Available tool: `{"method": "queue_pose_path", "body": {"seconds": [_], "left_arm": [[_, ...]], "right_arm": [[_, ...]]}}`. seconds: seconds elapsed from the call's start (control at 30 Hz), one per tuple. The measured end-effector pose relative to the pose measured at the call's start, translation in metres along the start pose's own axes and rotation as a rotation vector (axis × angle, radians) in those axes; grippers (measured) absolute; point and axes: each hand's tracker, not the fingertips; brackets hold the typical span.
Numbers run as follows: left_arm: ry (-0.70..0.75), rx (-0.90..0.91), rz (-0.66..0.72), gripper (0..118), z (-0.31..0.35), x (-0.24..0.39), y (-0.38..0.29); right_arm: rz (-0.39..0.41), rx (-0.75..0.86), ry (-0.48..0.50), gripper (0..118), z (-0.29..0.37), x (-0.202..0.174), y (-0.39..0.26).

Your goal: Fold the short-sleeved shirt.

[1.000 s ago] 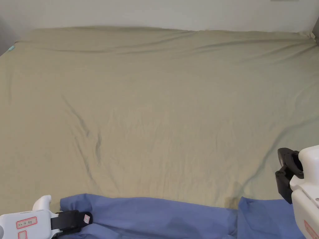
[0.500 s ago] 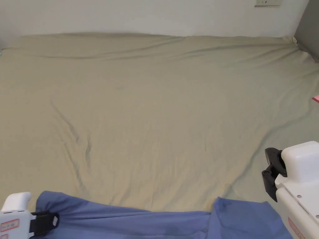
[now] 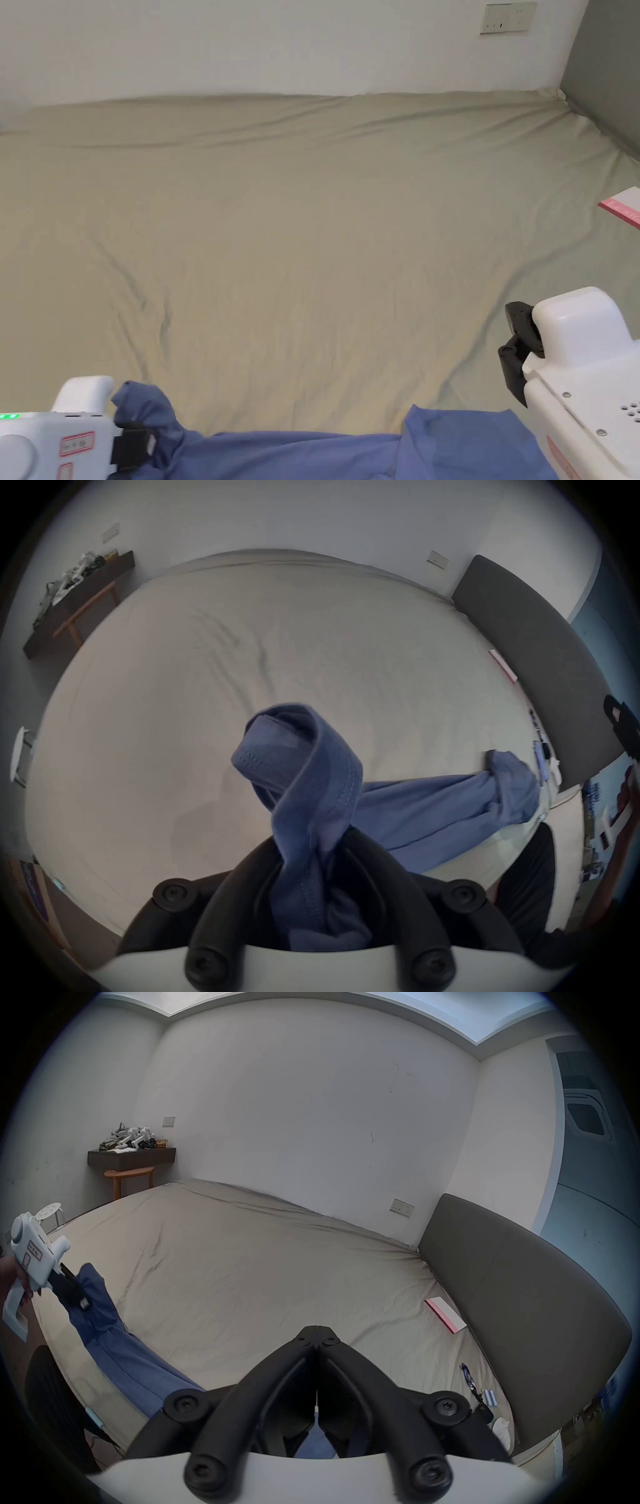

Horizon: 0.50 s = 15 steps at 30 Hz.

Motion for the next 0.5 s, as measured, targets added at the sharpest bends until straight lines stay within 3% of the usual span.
{"method": "queue_pose_path", "body": {"seconds": [0.27,0.4,0.47,0.5], "left_arm": [[-0.122,-0.100,0.026,11,-0.068,0.075,0.006],[-0.048,-0.147,0.011,12,-0.107,0.105,0.002],[-0.076,-0.168,0.043,36,-0.121,0.114,-0.002],[-0.153,-0.175,0.086,61,-0.124,0.117,-0.003]], "right_arm": [[-0.032,0.017,-0.007,3,0.009,0.015,-0.005],[-0.043,0.013,-0.014,3,0.010,0.024,-0.010],[-0.047,0.008,-0.018,3,0.009,0.028,-0.012],[-0.048,0.007,-0.019,3,0.009,0.029,-0.013]]}}
